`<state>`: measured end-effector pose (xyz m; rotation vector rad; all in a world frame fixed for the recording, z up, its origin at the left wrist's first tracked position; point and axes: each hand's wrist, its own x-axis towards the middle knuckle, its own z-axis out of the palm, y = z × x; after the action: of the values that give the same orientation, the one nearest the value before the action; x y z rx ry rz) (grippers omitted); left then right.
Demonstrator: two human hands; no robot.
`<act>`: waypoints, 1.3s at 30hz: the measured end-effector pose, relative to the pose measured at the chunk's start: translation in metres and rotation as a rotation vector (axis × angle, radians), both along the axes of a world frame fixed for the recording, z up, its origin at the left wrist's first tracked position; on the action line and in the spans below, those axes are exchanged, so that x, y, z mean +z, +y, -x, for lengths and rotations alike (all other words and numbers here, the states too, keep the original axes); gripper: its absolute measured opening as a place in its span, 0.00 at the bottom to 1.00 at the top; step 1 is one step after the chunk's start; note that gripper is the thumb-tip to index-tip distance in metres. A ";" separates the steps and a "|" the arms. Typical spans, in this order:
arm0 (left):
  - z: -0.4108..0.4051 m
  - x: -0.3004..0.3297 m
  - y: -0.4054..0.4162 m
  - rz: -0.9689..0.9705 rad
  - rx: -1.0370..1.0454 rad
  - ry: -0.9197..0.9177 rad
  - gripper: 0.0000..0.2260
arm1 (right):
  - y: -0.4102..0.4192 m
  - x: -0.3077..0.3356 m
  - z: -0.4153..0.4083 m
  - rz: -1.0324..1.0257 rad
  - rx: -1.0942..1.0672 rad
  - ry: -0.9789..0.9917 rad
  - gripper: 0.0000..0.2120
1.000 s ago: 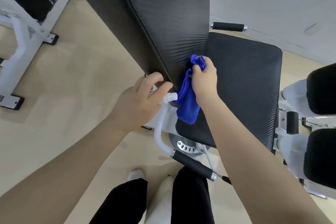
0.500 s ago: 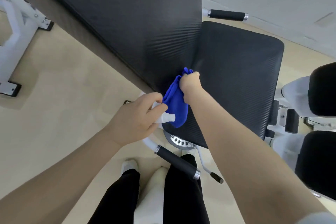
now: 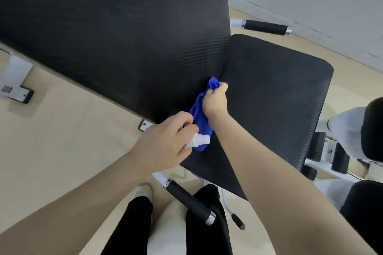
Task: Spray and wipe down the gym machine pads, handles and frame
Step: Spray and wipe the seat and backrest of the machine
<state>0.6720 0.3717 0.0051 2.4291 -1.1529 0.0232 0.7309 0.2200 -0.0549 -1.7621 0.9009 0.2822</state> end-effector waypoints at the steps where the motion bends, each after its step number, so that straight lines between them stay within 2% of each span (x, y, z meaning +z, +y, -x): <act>1: 0.000 0.002 0.001 0.007 0.008 0.007 0.08 | -0.005 0.012 -0.013 0.023 0.008 -0.082 0.14; 4: 0.000 0.002 0.000 0.018 0.029 0.062 0.11 | -0.012 0.057 -0.056 0.007 -0.014 -0.396 0.07; 5: 0.000 0.001 -0.001 0.020 0.042 0.080 0.11 | -0.012 0.067 -0.067 0.007 -0.001 -0.469 0.03; 7: 0.001 0.000 -0.004 0.031 0.083 0.112 0.11 | -0.013 0.070 -0.075 0.066 0.038 -0.523 0.02; 9: 0.002 -0.001 -0.008 0.066 0.150 0.144 0.11 | -0.020 0.047 -0.069 0.119 0.043 -0.416 0.05; 11: 0.002 0.001 -0.014 0.115 0.226 0.156 0.09 | -0.030 0.017 -0.057 0.128 0.042 -0.163 0.09; 13: 0.001 0.002 -0.021 0.146 0.282 0.160 0.09 | -0.040 0.000 -0.050 0.060 0.043 0.004 0.05; 14: 0.000 0.003 -0.025 0.146 0.309 0.169 0.09 | -0.044 0.000 -0.055 0.017 0.030 -0.005 0.03; 17: -0.003 0.003 -0.037 0.106 0.341 0.219 0.09 | -0.045 0.030 -0.081 -0.044 -0.010 -0.276 0.01; 18: -0.004 0.002 -0.041 0.092 0.346 0.243 0.09 | -0.044 0.043 -0.089 -0.037 -0.006 -0.387 0.03; 20: -0.009 -0.001 -0.051 0.081 0.378 0.288 0.10 | -0.045 0.057 -0.093 0.032 0.092 -0.560 0.08; 21: -0.012 -0.001 -0.057 0.076 0.398 0.304 0.11 | -0.051 0.050 -0.089 0.127 0.204 -0.583 0.06; 22: -0.015 -0.002 -0.062 0.067 0.419 0.325 0.14 | -0.061 0.037 -0.080 0.277 0.361 -0.538 0.04; 24: -0.022 -0.002 -0.073 0.047 0.484 0.407 0.21 | -0.091 0.002 -0.061 0.637 0.655 -0.270 0.10; 26: -0.023 -0.003 -0.081 0.018 0.536 0.499 0.26 | -0.117 -0.027 -0.046 0.789 0.733 -0.032 0.11; 29: -0.026 -0.009 -0.090 0.014 0.573 0.536 0.26 | -0.115 -0.047 -0.051 0.786 0.692 0.014 0.10; 32: -0.029 -0.015 -0.095 0.018 0.613 0.553 0.25 | -0.093 -0.047 -0.046 0.657 0.738 -0.005 0.11; 34: -0.026 -0.013 -0.096 0.035 0.655 0.575 0.23 | -0.080 -0.044 -0.019 0.596 0.900 -0.022 0.11; 37: -0.020 -0.009 -0.097 0.071 0.666 0.594 0.19 | -0.064 -0.041 0.025 0.565 1.262 -0.035 0.13; 39: -0.018 -0.011 -0.092 0.055 0.665 0.554 0.19 | -0.066 -0.040 0.013 0.599 1.255 -0.036 0.12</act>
<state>0.6897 0.2801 -0.0056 2.4243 -0.0921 -0.3784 0.7176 0.1537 -0.0951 -2.7019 -0.3272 0.8244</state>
